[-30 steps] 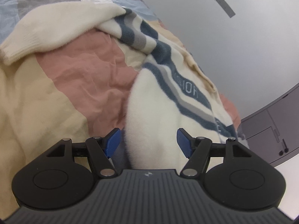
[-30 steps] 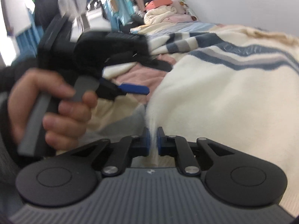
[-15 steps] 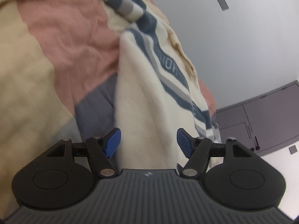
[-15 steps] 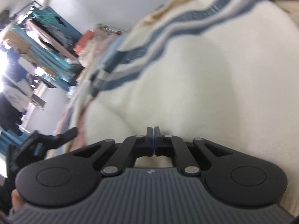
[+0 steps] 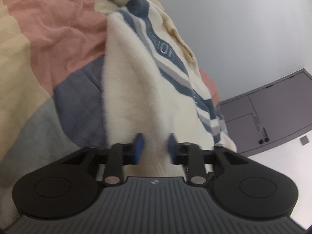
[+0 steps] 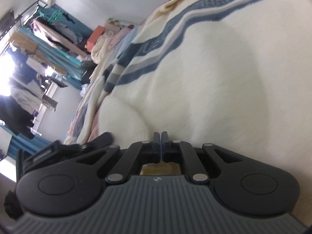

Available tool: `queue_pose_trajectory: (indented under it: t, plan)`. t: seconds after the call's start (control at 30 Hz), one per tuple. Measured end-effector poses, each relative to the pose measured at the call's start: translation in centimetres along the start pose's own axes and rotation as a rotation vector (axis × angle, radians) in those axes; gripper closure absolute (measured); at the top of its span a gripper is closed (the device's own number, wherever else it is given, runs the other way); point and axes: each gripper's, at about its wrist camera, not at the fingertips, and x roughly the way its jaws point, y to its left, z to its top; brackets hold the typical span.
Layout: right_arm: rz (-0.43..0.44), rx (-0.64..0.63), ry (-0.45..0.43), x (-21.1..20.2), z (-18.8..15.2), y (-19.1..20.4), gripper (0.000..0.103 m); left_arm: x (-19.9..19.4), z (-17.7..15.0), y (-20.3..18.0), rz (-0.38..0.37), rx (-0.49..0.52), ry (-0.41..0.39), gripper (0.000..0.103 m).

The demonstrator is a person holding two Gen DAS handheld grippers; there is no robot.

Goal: Fold large clothes

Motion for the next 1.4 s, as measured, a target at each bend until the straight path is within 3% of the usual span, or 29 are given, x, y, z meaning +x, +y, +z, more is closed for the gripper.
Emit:
queue_pose_trajectory:
  t: [0.07, 0.27, 0.37, 0.47, 0.63, 0.83, 0.93, 1.1, 1.17, 1.27, 1.33, 1.37, 1.4]
  plan:
    - [0.001, -0.014, 0.005, 0.2, -0.2, 0.4, 0.098, -0.8, 0.0, 0.1, 0.005, 0.005, -0.017, 0.089]
    - [0.061, -0.076, 0.026, -0.1, -0.9, 2.3, 0.097, -5.8, -0.4, -0.1, -0.043, -0.065, -0.115, 0.091]
    - [0.128, -0.122, 0.081, 0.4, -2.1, 3.9, 0.096, -7.7, -0.3, 0.3, -0.025, -0.098, -0.149, 0.094]
    - [0.14, -0.171, 0.121, 1.0, -3.6, 5.4, 0.097, -9.4, -0.6, 1.3, 0.017, -0.142, -0.171, 0.095]
    - [0.093, -0.268, 0.187, 2.3, -5.0, 6.5, 0.097, -10.2, -1.3, 4.3, 0.179, -0.309, -0.198, 0.096]
    - [0.053, -0.326, 0.208, 2.6, -5.8, 7.5, 0.096, -8.8, -1.2, 4.7, 0.214, -0.289, -0.155, 0.095]
    - [0.041, -0.304, 0.16, 0.6, -5.3, 7.7, 0.096, -8.9, -1.6, 4.2, 0.21, -0.266, -0.152, 0.092]
    - [-0.034, -0.249, 0.026, -4.9, -4.5, 6.3, 0.096, -8.9, -1.7, 3.7, 0.181, -0.25, -0.166, 0.071]
    - [-0.076, -0.18, -0.046, -7.3, -3.8, 5.1, 0.096, -8.9, -1.7, 3.5, 0.179, -0.248, -0.172, 0.062]
    - [-0.126, -0.038, -0.156, -10.5, -2.8, 2.6, 0.095, -9.0, -1.7, 3.5, 0.183, -0.241, -0.17, 0.06]
    - [-0.111, 0.045, -0.225, -12.4, -2.4, 1.0, 0.095, -8.8, -1.7, 3.4, 0.183, -0.241, -0.163, 0.059]
    - [-0.11, 0.086, -0.258, -13.2, -2.2, 0.2, 0.089, -8.7, -1.8, 3.5, 0.18, -0.243, -0.157, 0.058]
    - [-0.117, 0.12, -0.287, -13.8, -2.1, -0.4, 0.072, -8.5, -1.7, 3.5, 0.182, -0.243, -0.151, 0.058]
